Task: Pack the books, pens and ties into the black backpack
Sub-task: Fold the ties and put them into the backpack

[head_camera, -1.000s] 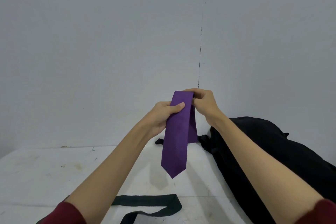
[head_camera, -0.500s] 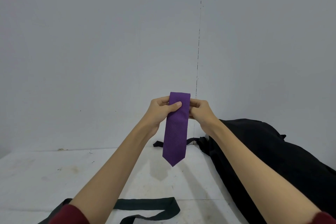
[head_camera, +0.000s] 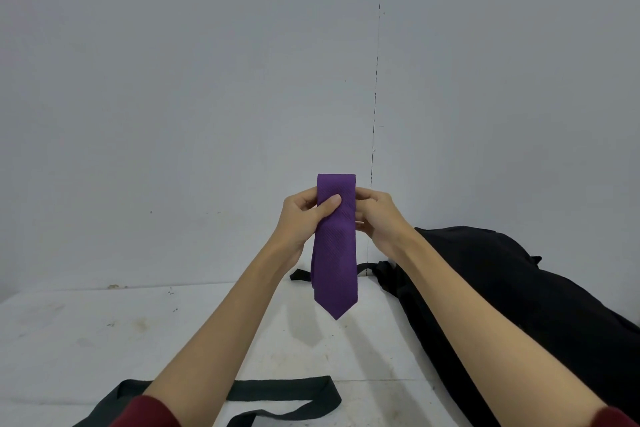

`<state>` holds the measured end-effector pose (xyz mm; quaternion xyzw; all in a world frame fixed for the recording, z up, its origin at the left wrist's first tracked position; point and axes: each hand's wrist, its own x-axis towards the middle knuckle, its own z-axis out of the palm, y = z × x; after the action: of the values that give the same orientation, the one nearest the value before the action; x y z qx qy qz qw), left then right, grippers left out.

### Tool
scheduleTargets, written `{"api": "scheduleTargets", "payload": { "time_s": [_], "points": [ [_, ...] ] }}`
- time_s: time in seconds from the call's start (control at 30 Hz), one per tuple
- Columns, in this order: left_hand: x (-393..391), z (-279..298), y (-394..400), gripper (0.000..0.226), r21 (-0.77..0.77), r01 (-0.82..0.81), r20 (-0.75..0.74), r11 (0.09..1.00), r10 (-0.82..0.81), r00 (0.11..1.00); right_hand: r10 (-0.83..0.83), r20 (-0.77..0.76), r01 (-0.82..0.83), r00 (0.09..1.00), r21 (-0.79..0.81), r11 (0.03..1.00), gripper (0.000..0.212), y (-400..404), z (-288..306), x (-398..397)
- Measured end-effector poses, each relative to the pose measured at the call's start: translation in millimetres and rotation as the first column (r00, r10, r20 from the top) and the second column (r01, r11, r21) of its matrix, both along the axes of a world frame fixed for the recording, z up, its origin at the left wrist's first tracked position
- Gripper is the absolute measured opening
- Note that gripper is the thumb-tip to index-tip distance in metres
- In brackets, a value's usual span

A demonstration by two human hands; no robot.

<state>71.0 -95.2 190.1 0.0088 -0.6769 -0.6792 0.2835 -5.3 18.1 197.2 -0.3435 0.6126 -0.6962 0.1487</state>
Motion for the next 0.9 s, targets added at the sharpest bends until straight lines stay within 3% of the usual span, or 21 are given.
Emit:
{"api": "scheduleTargets", "payload": {
  "time_s": [0.23,0.37,0.47,0.6,0.7,0.9],
  "points": [
    [-6,5,-1,0.017,0.040,-0.028,-0.021,0.999,0.029,0.999,0.095,0.141,-0.076,0.985,-0.137,0.988,0.023,-2,-7,1],
    [-9,6,-1,0.021,0.120,0.027,-0.028,0.992,-0.024,0.999,0.071,0.093,-0.060,0.993,-0.114,0.992,0.021,-1,-8,5],
    [-11,10,2,0.022,0.248,0.106,-0.040,0.963,-0.099,0.994,-0.016,0.067,0.025,0.998,-0.130,0.991,0.015,-3,-9,10],
    [-15,20,5,0.015,0.364,0.135,-0.072,0.922,-0.116,0.991,-0.141,0.117,0.163,0.983,-0.198,0.967,0.027,-9,-14,13],
    [-16,27,6,0.014,0.360,0.099,-0.087,0.928,-0.072,0.994,-0.231,0.065,0.240,0.971,-0.230,0.943,0.035,-14,-20,15],
    [-21,34,15,0.015,0.238,-0.088,-0.116,0.967,0.118,0.986,-0.395,-0.110,0.364,0.912,-0.226,0.904,0.019,-16,-26,19]
  ]
}}
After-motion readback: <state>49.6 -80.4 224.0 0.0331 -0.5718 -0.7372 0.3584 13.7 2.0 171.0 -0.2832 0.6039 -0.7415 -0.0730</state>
